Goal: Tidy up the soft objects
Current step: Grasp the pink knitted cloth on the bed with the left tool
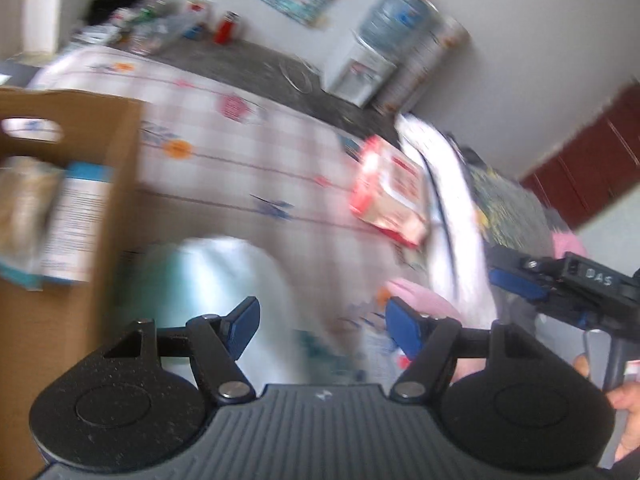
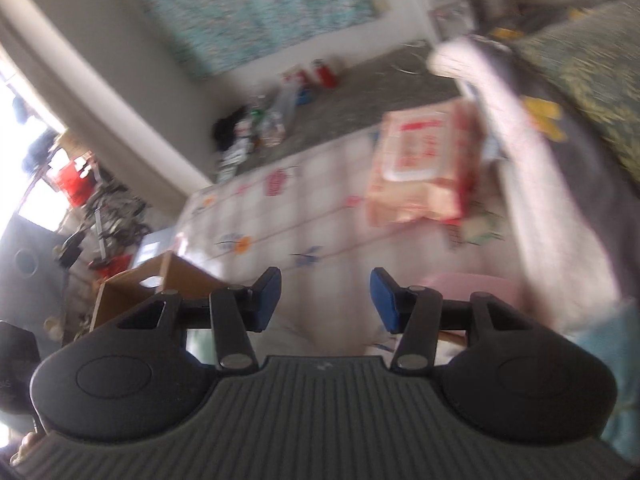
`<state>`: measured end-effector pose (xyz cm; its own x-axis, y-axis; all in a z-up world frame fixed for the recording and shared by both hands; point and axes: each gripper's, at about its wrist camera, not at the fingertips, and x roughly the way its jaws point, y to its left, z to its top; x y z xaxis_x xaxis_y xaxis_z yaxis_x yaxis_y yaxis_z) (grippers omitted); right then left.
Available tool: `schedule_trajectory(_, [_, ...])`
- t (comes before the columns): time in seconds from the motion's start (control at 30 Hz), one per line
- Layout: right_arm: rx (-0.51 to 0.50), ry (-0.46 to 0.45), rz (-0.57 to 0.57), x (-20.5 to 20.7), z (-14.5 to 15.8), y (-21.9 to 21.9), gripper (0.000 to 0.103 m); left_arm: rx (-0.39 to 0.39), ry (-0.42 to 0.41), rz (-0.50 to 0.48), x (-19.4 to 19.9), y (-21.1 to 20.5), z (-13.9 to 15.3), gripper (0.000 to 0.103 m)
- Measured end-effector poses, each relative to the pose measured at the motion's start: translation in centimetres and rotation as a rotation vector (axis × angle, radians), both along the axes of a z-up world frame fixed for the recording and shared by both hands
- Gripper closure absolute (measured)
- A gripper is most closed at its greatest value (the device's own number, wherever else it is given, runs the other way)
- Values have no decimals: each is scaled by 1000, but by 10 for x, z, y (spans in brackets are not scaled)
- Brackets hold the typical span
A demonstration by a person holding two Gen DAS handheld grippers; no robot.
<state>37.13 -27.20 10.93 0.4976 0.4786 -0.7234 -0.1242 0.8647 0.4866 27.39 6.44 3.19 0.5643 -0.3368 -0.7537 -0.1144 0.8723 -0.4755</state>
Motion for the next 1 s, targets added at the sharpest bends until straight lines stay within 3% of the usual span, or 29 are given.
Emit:
schedule_trajectory(0.13, [-9,80,-77,7,-34,-31,54,-57,63,-57,28,-42,-17,37])
schedule_trajectory(0.33, [-12,179,-146,28,-74,-52,54,-161,168,-58,70,-82,-47,43])
schedule_trajectory(0.7, [60,313,-184,52,-122,-59,54,-179,289,-4,134,-112,-89,48])
schedule_trajectory(1.0, [80,339,-196,61,-126,-58,54,-167,332,-20,151,-126,-104,58])
